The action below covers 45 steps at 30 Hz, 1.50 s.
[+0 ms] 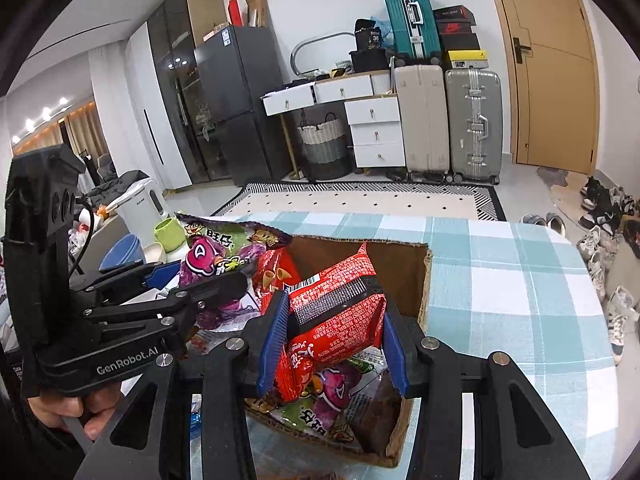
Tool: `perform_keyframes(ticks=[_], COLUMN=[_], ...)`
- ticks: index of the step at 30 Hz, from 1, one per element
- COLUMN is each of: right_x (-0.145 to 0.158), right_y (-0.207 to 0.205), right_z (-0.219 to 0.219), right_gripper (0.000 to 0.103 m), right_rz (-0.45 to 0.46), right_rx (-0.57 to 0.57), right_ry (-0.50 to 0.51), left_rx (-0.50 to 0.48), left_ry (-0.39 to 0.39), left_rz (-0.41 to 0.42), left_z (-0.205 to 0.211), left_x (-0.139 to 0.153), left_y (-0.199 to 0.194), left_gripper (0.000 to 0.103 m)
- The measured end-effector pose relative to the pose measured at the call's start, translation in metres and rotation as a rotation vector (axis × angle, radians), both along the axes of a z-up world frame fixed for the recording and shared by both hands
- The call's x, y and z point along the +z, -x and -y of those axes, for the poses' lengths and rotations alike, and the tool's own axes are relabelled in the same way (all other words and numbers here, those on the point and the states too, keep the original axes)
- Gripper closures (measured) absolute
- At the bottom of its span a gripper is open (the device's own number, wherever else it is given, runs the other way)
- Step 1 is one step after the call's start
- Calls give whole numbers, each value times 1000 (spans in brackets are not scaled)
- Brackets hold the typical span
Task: Organize snacks
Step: 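Open both tools to drop the snacks into the box, then move both open tools down toward the blue biscuit pack and bread roll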
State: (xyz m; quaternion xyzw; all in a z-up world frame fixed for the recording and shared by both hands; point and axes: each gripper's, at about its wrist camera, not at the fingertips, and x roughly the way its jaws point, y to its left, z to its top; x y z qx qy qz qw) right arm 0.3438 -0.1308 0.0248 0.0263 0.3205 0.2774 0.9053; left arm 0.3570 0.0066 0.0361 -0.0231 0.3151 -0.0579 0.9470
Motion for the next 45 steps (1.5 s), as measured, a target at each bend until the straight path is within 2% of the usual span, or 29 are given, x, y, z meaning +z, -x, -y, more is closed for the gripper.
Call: perform_keyframes(ticks=[10,18,25,27,29,30,31,32,34,36,40,45], right_x=[-17,-16,-4,0,4,6,8,9,13,16,19,15], right_y=[-20,-20,-3,3,10,13,17,21,28,38,60,79], right_z=[-6,-10,-2,3,11,13,16,20,24,28,30,29], right_gripper=[59,58,51,41,19,15,10,8,5,1,1,1], right_rz=[-11,-11,19,29,33,33,30,21,0,-8,-20,-60], right_rx=[7,31,32,15,-3,-10,-16,-15,-15,-13,-5,-11], right_ry=[37,35,12,10,-6,-12,-21,-29,-39,-47,-45,-37], left_rx=[-17,-32,-29,-31,-29,-30,-27,-23,-17,-19,-15,7], left_ry=[-41,-23,-11,-16,-24,-24,-26,-26,-19,-5,38,43], left_rz=[-42,-75,-75,-72,-69,-64,-55,-46,-25,-21,-22,-17], left_z=[17,19,10,9,9,10,9,9,7,3,-2,-8], left_x=[-23,-35,-33,-29,-25,-22,-19,-16,-9,-2,6,11], left_y=[-25,-44,-35,-29,-23,-20,-15,-8,4,18,42,77], left_gripper=[63,63,63,62,55,51,42,32,20,19,1,1])
